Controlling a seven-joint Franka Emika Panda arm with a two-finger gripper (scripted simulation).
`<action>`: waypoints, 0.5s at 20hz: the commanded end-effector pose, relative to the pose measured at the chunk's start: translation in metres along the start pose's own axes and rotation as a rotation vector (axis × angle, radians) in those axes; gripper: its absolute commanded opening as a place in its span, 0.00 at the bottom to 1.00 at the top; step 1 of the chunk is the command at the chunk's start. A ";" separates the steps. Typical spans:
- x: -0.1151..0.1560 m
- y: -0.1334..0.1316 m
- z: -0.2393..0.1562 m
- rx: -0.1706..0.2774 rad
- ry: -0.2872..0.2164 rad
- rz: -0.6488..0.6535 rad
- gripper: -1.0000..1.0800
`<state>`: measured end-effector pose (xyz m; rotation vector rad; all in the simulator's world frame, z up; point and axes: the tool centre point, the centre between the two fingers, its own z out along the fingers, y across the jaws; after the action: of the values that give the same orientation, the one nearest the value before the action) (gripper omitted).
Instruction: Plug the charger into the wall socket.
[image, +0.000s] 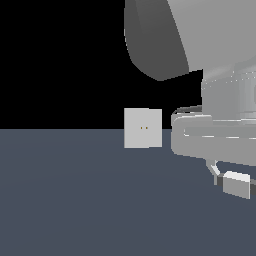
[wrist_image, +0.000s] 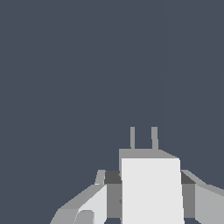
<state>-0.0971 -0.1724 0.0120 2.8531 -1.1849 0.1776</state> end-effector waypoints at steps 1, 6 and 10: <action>0.000 0.000 0.000 0.000 0.000 0.000 0.00; 0.000 0.000 0.000 0.000 0.000 0.000 0.00; 0.001 -0.002 -0.001 0.002 0.001 -0.016 0.00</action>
<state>-0.0963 -0.1720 0.0126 2.8587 -1.1724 0.1779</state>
